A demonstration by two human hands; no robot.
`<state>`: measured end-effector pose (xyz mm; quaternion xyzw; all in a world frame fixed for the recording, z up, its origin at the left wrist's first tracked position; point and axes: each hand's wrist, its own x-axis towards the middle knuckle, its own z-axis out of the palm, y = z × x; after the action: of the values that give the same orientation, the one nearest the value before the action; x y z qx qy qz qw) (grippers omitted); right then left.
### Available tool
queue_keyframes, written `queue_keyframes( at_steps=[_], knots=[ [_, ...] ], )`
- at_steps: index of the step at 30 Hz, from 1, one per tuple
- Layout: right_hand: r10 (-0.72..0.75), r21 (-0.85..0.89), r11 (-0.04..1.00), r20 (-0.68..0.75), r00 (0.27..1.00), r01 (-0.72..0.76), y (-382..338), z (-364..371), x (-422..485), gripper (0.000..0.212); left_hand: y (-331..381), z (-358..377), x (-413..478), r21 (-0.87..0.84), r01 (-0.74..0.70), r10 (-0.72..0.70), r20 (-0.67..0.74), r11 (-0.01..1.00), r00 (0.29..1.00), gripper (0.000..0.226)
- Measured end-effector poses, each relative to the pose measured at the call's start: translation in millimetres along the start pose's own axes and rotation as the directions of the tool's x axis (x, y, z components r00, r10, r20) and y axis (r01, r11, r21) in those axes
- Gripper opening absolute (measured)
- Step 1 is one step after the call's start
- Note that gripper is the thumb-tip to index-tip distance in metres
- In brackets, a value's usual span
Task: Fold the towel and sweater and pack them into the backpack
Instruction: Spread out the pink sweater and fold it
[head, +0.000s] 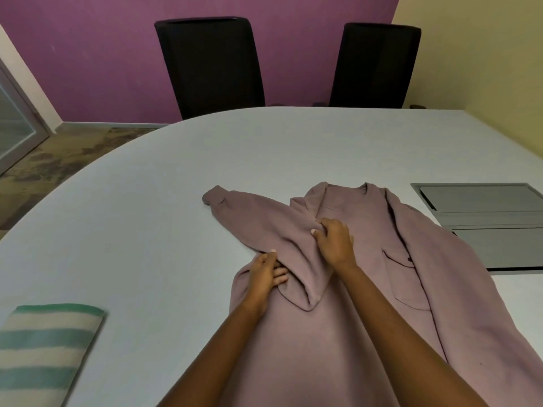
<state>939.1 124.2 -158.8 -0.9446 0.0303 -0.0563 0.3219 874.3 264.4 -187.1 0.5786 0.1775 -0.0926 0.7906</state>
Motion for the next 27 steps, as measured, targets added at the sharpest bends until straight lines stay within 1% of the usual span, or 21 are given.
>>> queue_keyframes(
  at_steps=[1, 3, 5, 7, 8, 10, 11, 12, 13, 14, 15, 16, 18, 19, 20, 21, 22, 23, 25, 26, 27],
  knots=[
    [-0.046, 0.062, 0.997, -0.007, 0.999, 0.046, 0.4, -1.2, -6.5, 0.018, 3.0, -1.7, 3.3, -0.097, 0.036, -0.037, -0.009, 0.995, 0.999, 0.025],
    [-0.130, 0.222, 0.967, 0.011, 0.991, 0.124, -0.1, -7.3, -24.8, 0.014, 10.6, -2.6, 7.6, -0.221, 0.069, -0.080, -0.042, 0.973, 0.996, 0.031],
    [-0.193, 0.380, 0.910, 0.037, 0.981, 0.164, 2.5, -16.3, -45.1, 0.017, 18.3, -3.0, 11.6, -0.310, 0.082, -0.112, -0.083, 0.947, 0.990, 0.032],
    [-0.220, 0.484, 0.859, 0.055, 0.974, 0.167, 9.3, -25.2, -64.7, 0.020, 29.1, -3.0, 11.1, -0.358, 0.089, -0.129, -0.090, 0.929, 0.988, 0.027],
    [-0.209, 0.545, 0.828, 0.076, 0.975, 0.135, 14.4, -28.9, -73.3, 0.025, 34.5, -1.8, 9.0, -0.357, 0.100, -0.137, -0.079, 0.929, 0.987, 0.022],
    [-0.145, 0.643, 0.765, 0.097, 0.985, 0.049, 25.3, -35.5, -87.6, 0.043, 44.0, 6.1, 2.6, -0.324, 0.126, -0.139, -0.017, 0.938, 0.990, 0.010],
    [-0.101, 0.667, 0.744, 0.087, 0.991, 0.018, 30.4, -38.7, -93.0, 0.046, 47.6, 12.1, -1.6, -0.300, 0.129, -0.129, 0.020, 0.945, 0.991, 0.008],
    [-0.049, 0.684, 0.729, 0.064, 0.997, -0.008, 34.8, -42.3, -97.0, 0.043, 50.2, 18.7, -6.4, -0.266, 0.115, -0.104, 0.053, 0.957, 0.993, 0.012],
    [0.027, 0.692, 0.721, 0.033, 0.999, -0.043, 39.1, -45.8, -99.7, 0.040, 52.8, 26.5, -12.1, -0.228, 0.094, -0.075, 0.091, 0.969, 0.993, 0.016],
    [0.123, 0.720, 0.688, 0.009, 0.992, -0.092, 44.8, -49.4, -101.3, 0.039, 53.8, 35.2, -18.7, -0.172, 0.057, -0.034, 0.133, 0.983, 0.991, 0.016],
    [0.224, 0.763, 0.629, 0.001, 0.975, -0.146, 51.1, -54.3, -102.6, 0.040, 54.5, 43.9, -27.7, -0.107, 0.008, 0.012, 0.182, 0.994, 0.983, 0.014],
    [0.317, 0.819, 0.539, 0.018, 0.948, -0.196, 56.4, -60.7, -104.4, 0.041, 52.8, 52.6, -37.1, -0.029, -0.051, 0.056, 0.230, 0.998, 0.971, 0.015],
    [0.453, 0.895, 0.364, 0.070, 0.889, -0.256, 65.6, -76.1, -107.4, 0.040, 45.5, 68.0, -59.4, 0.154, -0.177, 0.112, 0.361, 0.972, 0.926, 0.025],
    [0.494, 0.916, 0.300, 0.090, 0.865, -0.266, 70.5, -84.9, -109.9, 0.036, 38.6, 74.7, -70.6, 0.250, -0.233, 0.095, 0.464, 0.940, 0.881, 0.029],
    [0.513, 0.932, 0.242, 0.113, 0.851, -0.270, 77.3, -94.1, -112.4, 0.030, 29.1, 80.9, -79.7, 0.348, -0.296, 0.047, 0.575, 0.890, 0.817, 0.029],
    [0.509, 0.937, 0.203, 0.147, 0.848, -0.284, 85.0, -102.7, -114.6, 0.028, 20.3, 85.9, -88.5, 0.439, -0.369, -0.024, 0.670, 0.819, 0.742, 0.024],
    [0.496, 0.930, 0.184, 0.191, 0.847, -0.318, 93.7, -110.8, -116.0, 0.033, 11.2, 89.4, -95.2, 0.514, -0.456, -0.103, 0.738, 0.726, 0.667, 0.022],
    [0.467, 0.904, 0.212, 0.241, 0.851, -0.372, 101.1, -119.8, -118.3, 0.042, 2.4, 91.0, -100.6, 0.565, -0.551, -0.171, 0.777, 0.614, 0.605, 0.024],
    [0.418, 0.825, 0.307, 0.331, 0.846, -0.475, 114.0, -132.3, -123.2, 0.053, -15.9, 90.5, -110.4, 0.601, -0.712, -0.281, 0.799, 0.363, 0.531, 0.024],
    [0.414, 0.777, 0.361, 0.362, 0.836, -0.515, 116.3, -135.8, -127.2, 0.053, -22.9, 89.2, -116.0, 0.602, -0.754, -0.326, 0.791, 0.263, 0.518, 0.019],
    [0.429, 0.717, 0.433, 0.369, 0.824, -0.547, 116.3, -136.6, -131.8, 0.049, -29.0, 87.0, -121.4, 0.603, -0.776, -0.356, 0.777, 0.187, 0.519, 0.018]
  ],
)
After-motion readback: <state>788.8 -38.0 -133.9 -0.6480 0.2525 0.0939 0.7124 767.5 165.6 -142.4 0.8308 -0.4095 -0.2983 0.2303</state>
